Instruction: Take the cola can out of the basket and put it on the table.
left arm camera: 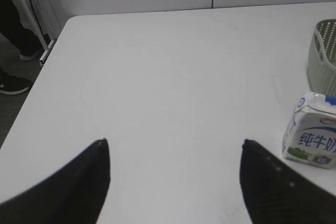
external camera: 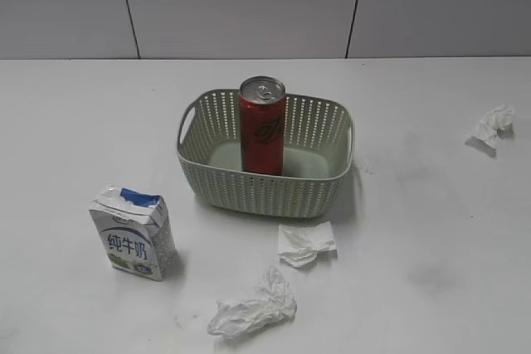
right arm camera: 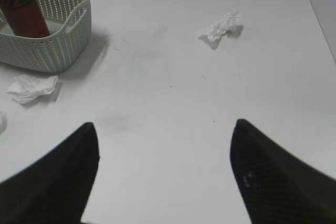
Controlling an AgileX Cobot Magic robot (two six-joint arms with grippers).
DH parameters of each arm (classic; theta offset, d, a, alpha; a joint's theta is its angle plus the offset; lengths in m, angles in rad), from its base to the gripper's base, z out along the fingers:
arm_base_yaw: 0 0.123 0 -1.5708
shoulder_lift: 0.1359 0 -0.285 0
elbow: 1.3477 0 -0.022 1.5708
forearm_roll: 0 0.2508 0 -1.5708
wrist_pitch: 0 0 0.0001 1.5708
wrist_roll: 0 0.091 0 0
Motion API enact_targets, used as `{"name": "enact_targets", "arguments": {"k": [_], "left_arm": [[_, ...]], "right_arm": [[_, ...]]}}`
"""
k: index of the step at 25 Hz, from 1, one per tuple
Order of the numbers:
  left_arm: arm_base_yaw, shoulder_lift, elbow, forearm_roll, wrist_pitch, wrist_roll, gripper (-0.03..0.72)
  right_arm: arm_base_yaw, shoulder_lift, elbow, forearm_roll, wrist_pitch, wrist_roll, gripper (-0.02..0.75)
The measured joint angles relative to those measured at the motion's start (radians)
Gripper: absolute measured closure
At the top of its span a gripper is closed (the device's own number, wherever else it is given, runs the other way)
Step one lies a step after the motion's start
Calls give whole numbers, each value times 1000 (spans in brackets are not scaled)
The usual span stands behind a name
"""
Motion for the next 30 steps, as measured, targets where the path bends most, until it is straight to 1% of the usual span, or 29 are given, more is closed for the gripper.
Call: {"name": "enact_targets", "arguments": {"k": [13,18,22,25,30], "left_arm": [[0,8,-5,-1,-11,-1,99],[0,78,-42,-14,-158,-1,99],[0,227,-83,-17,-297,-1,99],[0,387,-128,-23,-381,8,99],[-8,667,-241,-97,-442,118,99]], "right_arm": [[0,0,0,0,0,1,148],[0,0,0,0,0,1,148],[0,0,0,0,0,0,148],[0,0,0,0,0,0,148],[0,0,0,0,0,1,148]]}}
